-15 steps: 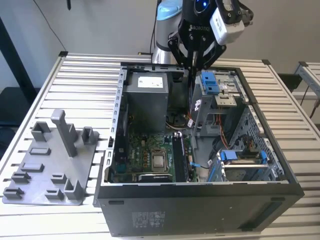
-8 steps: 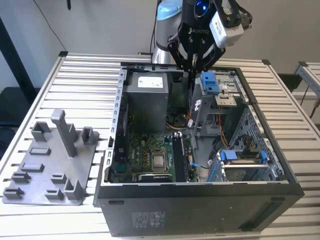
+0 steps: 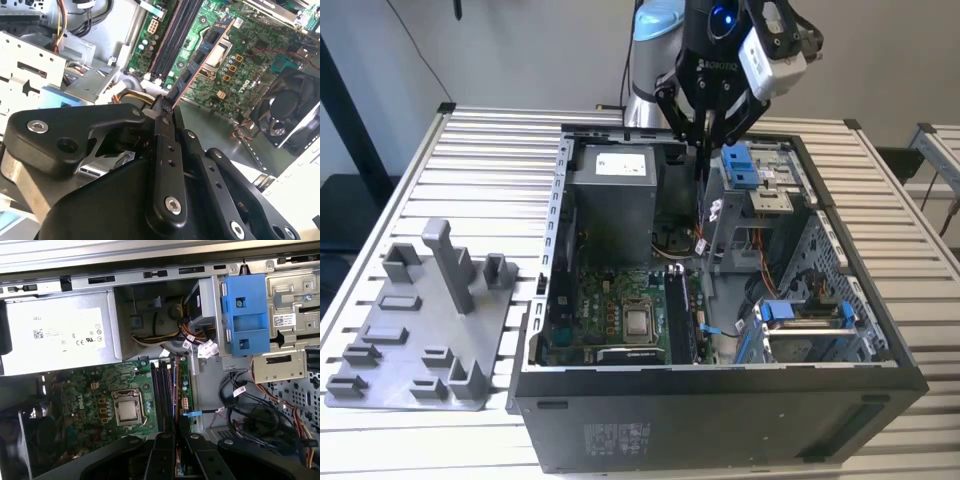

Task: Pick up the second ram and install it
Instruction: 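Insert the second ram into the second slot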

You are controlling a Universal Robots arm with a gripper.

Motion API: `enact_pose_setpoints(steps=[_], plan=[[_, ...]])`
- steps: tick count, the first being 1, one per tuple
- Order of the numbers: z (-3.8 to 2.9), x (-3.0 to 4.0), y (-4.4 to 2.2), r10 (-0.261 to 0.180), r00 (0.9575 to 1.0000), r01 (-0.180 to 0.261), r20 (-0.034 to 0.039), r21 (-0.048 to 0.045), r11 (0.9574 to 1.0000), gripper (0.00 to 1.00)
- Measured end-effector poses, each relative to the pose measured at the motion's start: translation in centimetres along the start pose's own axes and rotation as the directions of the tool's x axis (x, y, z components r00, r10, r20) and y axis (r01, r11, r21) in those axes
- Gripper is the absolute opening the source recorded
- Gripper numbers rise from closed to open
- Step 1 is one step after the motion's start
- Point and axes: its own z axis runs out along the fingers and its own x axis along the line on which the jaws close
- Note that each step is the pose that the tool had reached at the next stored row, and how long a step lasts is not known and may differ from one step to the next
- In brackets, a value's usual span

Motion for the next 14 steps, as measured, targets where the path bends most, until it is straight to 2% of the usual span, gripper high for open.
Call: enact_pose_setpoints(steps=[8,14], plan=[[1.37,0.07,0.00,-0.072,0.9974,0.072,0.0008,-0.0033,0.9974,0.14],[2.43,0.01,-0.64,-0.075,0.9972,0.075,0.0008,-0.0032,0.9972,0.14]])
